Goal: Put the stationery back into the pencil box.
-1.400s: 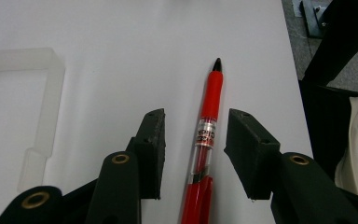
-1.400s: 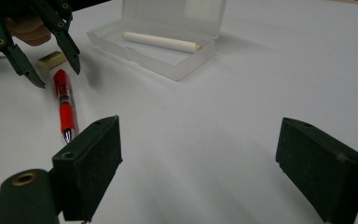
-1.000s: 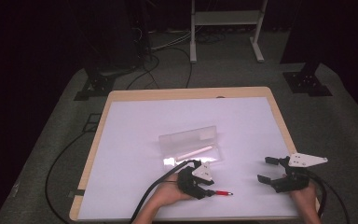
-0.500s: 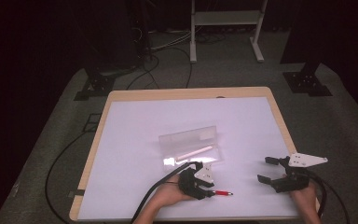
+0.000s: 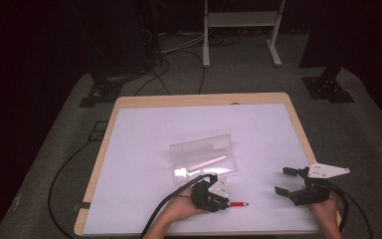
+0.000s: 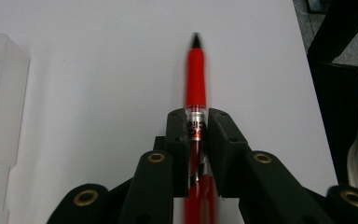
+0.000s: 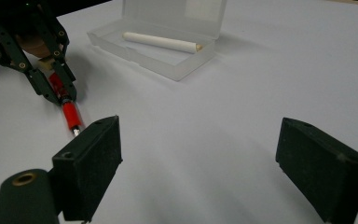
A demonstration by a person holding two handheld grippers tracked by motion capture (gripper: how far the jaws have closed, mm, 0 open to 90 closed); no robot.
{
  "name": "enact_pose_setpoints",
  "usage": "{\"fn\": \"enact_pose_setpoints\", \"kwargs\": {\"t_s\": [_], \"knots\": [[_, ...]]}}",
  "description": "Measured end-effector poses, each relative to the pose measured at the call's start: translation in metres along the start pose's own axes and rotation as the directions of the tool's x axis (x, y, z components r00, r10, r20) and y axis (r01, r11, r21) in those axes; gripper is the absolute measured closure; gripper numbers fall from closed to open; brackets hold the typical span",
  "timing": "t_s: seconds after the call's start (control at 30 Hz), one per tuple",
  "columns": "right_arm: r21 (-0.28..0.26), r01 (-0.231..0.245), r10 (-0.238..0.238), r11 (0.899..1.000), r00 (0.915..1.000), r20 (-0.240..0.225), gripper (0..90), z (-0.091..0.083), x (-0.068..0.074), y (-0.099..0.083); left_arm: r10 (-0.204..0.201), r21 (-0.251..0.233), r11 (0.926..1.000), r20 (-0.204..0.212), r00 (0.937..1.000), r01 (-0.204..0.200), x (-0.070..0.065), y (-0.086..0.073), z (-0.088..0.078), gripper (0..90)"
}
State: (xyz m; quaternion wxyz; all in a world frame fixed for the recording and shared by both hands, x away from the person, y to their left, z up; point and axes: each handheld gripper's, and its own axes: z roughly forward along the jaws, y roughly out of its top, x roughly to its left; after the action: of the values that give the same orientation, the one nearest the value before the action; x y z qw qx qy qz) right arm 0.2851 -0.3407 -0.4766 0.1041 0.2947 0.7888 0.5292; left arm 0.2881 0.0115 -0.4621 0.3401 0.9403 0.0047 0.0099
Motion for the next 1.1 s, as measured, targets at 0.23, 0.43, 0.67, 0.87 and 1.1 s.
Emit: {"fn": "enact_pose_setpoints", "kwargs": {"t_s": [0.23, 0.43, 0.67, 0.87, 1.1], "knots": [[0.0, 0.0, 0.0, 1.0, 1.0, 0.0, 13.4, 0.0, 0.0, 0.0, 0.015, 0.003, 0.9999, -0.019, 0.9997, -0.015, -0.001, 0.002, -0.002, 79.1], [0.0, 0.0, 0.0, 1.0, 1.0, -0.001, 13.4, 0.0, 0.0, 0.0, 0.014, -0.003, 0.9999, -0.03, 0.9994, -0.014, 0.001, 0.003, -0.007, 79.4], [0.0, -0.001, 0.001, 1.0, 1.0, 0.0, 13.4, 0.0, 0.0, 0.0, 0.015, -0.006, 0.9999, -0.048, 0.9988, -0.015, 0.003, 0.006, -0.013, 79.5], [0.001, -0.002, 0.002, 1.0, 1.0, 0.001, 13.4, 0.0, 0.0, 0.0, 0.013, -0.024, 0.9996, -0.064, 0.9979, -0.015, 0.005, 0.009, -0.021, 79.5], [0.001, -0.002, 0.002, 1.0, 1.0, 0.001, 13.4, 0.0, 0.0, 0.0, -0.003, -0.033, 0.9994, -0.075, 0.9972, 0.0, 0.009, 0.007, -0.028, 79.5]]}}
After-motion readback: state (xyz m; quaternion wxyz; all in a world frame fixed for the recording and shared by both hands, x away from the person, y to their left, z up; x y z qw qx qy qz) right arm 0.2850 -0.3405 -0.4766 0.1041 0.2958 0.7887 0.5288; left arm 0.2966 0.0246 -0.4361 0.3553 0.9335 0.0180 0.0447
